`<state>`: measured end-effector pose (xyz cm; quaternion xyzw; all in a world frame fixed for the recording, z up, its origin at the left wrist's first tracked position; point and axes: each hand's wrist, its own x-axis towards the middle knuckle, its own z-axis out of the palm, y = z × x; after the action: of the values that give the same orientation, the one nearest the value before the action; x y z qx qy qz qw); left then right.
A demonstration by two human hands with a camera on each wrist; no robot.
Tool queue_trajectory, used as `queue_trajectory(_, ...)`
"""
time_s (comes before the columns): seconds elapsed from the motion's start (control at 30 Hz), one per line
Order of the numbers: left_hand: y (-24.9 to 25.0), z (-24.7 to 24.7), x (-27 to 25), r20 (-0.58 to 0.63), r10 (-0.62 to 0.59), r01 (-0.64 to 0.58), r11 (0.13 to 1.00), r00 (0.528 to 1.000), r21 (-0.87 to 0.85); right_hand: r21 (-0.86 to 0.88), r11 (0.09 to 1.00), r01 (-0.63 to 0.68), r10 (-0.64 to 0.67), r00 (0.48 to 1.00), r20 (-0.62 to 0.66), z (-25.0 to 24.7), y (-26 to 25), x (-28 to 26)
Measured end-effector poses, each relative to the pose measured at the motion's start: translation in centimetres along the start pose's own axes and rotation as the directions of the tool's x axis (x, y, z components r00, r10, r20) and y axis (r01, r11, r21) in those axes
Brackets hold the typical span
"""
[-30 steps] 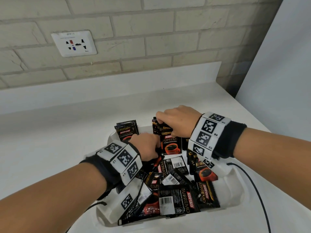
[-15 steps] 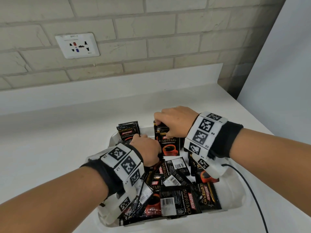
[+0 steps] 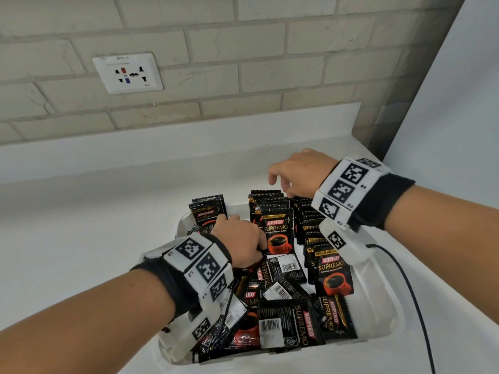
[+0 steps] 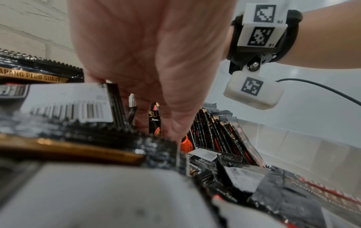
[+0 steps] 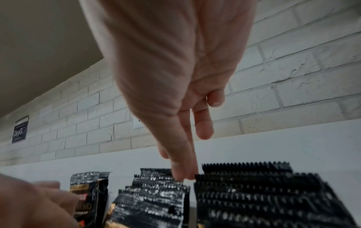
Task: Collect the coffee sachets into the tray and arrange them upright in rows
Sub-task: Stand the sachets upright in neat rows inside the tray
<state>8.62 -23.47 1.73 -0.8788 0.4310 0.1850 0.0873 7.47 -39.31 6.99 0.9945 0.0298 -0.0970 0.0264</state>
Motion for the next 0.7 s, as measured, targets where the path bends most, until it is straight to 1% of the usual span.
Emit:
queue_trajectory(0.1,0.1,0.0,-0.1,0.010,0.004,-0.004,1.000,1.000,-0.006,-0.044,0.999,0.015,-0.015,1.000,-0.006,0.7,0.0,0.6)
queue_trajectory(0.2,0.2,0.0,0.0,0.015,0.010,-0.010,1.000,1.000,-0.007,-0.038,0.999,0.016,-0.016,1.000,-0.013,1.5,0.2,1.3)
queue_trajectory(0.43,-0.2,0.0,0.1,0.006,-0.018,0.018,1.000,1.000,-0.013,0.092,0.996,-0.006,0.010,0.999,-0.044,1.4,-0.2,1.1)
queue_trajectory(0.57,-0.3,-0.3,0.0,0.016,-0.023,0.023,0.999,1.000,-0.022,0.147,0.988,-0.051,0.057,0.998,-0.039,1.6,-0.6,1.0)
queue_trajectory(0.63,-0.3,-0.7,-0.2,0.016,-0.019,0.019,0.999,1.000,-0.042,0.190,0.980,-0.062,0.073,0.996,-0.050,1.1,-0.7,0.4)
queue_trajectory(0.7,-0.2,-1.2,-0.4,0.002,-0.008,0.008,0.998,1.000,-0.062,0.196,0.979,-0.050,0.069,0.994,-0.089,-0.2,-0.6,-0.6)
